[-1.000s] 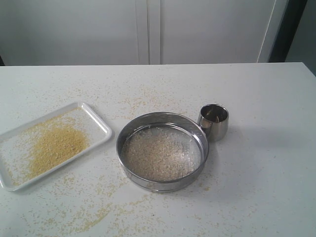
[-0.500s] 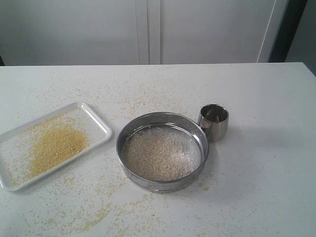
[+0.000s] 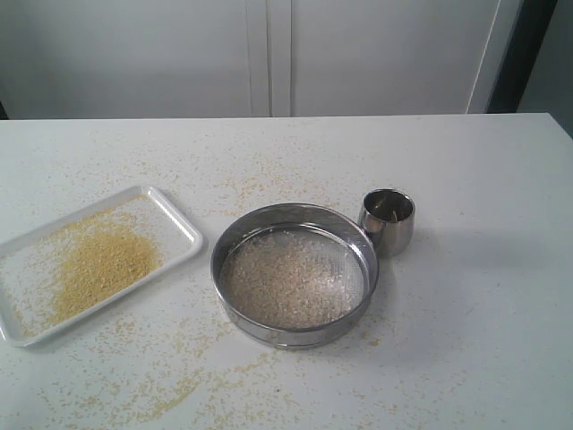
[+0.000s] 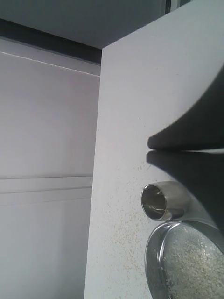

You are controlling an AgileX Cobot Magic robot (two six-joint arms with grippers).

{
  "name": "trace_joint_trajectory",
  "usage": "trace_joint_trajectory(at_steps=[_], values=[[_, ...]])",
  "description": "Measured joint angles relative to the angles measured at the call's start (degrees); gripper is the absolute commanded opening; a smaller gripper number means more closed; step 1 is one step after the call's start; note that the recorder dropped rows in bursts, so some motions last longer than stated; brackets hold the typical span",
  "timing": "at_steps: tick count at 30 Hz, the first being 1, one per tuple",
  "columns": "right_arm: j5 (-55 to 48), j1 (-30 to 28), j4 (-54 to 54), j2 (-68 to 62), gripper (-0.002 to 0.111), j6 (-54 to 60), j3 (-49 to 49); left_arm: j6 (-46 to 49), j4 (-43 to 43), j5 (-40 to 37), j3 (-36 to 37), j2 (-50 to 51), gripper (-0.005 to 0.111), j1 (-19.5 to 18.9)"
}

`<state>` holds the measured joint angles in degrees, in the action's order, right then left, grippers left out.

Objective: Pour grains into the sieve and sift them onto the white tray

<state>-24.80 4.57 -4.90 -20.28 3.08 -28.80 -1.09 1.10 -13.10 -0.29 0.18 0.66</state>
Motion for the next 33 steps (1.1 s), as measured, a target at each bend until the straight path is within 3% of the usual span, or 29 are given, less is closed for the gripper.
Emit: trace_joint_trajectory(at_steps=[17, 33], values=[[0.57, 0.0, 1.38, 13.0, 0.0, -3.08, 11.11, 0.0, 0.0, 0.0, 0.0, 0.0, 0.0, 0.0], [2.96, 0.0, 2.81, 17.09, 0.0, -3.08, 20.84, 0.0, 0.0, 0.0, 0.0, 0.0, 0.0, 0.0]])
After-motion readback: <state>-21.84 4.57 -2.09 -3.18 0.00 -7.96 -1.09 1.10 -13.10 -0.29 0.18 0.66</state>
